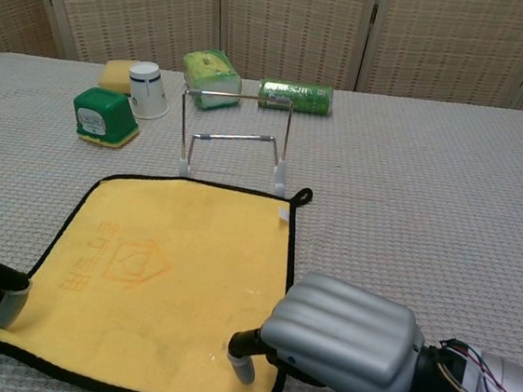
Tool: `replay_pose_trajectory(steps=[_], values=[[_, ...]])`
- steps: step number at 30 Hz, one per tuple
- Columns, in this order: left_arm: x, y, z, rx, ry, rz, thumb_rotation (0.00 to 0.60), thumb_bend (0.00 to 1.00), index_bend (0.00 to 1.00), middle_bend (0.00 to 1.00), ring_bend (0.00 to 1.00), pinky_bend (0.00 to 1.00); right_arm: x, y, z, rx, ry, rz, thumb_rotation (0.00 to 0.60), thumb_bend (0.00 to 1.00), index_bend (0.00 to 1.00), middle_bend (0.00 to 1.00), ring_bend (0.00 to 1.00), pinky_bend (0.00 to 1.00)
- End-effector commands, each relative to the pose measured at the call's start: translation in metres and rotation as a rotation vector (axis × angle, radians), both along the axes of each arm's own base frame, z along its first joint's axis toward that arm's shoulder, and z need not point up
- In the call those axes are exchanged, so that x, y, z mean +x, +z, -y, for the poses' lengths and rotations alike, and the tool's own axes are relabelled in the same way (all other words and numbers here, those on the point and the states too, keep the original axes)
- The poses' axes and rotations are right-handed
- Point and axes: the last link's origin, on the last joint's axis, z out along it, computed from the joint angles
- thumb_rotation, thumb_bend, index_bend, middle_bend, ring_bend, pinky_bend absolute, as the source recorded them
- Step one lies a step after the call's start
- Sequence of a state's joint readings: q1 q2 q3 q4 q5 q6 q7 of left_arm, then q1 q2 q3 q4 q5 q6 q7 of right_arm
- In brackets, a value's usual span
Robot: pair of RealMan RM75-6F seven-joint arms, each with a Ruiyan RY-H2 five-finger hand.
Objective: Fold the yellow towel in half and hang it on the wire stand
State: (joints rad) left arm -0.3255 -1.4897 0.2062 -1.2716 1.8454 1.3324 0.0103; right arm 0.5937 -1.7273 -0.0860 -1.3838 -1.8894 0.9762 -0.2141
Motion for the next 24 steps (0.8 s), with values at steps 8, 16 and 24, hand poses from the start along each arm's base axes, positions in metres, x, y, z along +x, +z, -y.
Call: replay_pose_trajectory(steps=[8, 16, 24], values=[[0.000, 0.001, 0.000, 0.004, -0.001, 0.000, 0.600, 0.38, 0.61, 0.89, 0.82, 0.89, 0.007, -0.007, 0.004, -0.008, 0.010, 0.015, 0.600, 0.27, 0.45, 0.86, 0.97, 1.00], [-0.001, 0.003, 0.001, 0.010, 0.006, 0.000, 0.600, 0.38, 0.61, 0.89, 0.82, 0.89, 0.011, -0.013, 0.004, -0.006, 0.022, 0.020, 0.600, 0.32, 0.49, 0.86, 0.97, 1.00], [0.003, 0.008, -0.002, 0.013, 0.006, 0.045, 0.600, 0.38, 0.61, 0.89, 0.82, 0.89, 0.011, -0.009, 0.006, -0.034, -0.013, 0.078, 0.600, 0.49, 0.61, 0.88, 0.99, 1.00]])
